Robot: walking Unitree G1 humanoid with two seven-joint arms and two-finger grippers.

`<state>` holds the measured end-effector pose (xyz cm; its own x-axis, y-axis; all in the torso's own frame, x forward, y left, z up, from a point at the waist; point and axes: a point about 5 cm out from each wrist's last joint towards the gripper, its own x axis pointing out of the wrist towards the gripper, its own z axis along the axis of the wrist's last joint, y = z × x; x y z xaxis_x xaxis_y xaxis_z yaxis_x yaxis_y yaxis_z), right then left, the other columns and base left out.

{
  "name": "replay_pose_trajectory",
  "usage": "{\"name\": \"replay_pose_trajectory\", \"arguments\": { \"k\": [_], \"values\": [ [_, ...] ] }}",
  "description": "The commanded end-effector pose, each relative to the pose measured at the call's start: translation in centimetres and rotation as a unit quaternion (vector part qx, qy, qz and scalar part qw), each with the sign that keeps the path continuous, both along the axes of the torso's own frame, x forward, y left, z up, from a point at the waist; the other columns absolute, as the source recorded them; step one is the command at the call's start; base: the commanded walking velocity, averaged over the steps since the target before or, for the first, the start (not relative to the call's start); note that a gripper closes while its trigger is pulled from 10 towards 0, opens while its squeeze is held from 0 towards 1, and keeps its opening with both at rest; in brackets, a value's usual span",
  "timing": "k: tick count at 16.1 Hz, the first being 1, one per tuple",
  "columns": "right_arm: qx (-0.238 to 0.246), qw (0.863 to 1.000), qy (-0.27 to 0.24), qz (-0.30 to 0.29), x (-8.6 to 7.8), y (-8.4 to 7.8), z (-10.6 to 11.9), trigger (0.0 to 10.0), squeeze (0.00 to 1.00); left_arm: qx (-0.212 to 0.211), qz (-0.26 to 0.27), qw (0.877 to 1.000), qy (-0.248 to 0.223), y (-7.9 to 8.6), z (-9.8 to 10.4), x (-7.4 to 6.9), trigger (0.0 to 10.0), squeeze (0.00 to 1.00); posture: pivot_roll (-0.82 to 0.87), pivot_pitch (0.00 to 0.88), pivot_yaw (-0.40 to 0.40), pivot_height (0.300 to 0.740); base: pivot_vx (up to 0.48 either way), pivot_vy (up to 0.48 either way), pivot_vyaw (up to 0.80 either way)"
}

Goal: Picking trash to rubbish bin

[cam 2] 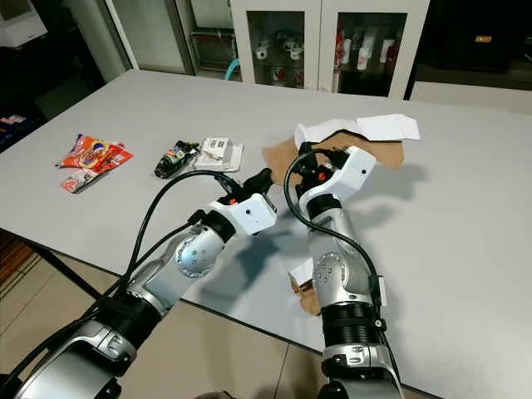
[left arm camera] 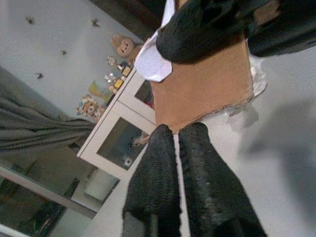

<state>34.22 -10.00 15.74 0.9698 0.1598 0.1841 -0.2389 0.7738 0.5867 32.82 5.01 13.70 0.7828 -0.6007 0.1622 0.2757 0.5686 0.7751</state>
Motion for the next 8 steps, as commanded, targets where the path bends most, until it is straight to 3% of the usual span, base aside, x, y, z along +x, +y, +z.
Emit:
{"name": "replay_pose_trajectory", "arguments": {
  "k": [1,8],
  "values": [
    [0.019,1.0,-0.012,0.003,0.24,0.8,0.94,10.0,0.0,0.002,-0.01,1.0,-0.006,-0.26,0.22,-0.16,10.0,1.0,0.03,0.0,0.111,0.74,0.0,0.0,0.0],
    [0.034,0.999,-0.011,-0.008,0.45,0.48,1.02,10.0,0.0,-0.004,-0.015,1.0,0.006,-0.04,0.16,-0.1,10.0,1.0,0.03,0.0,0.12,0.74,0.0,0.0,0.0]
  ]
}}
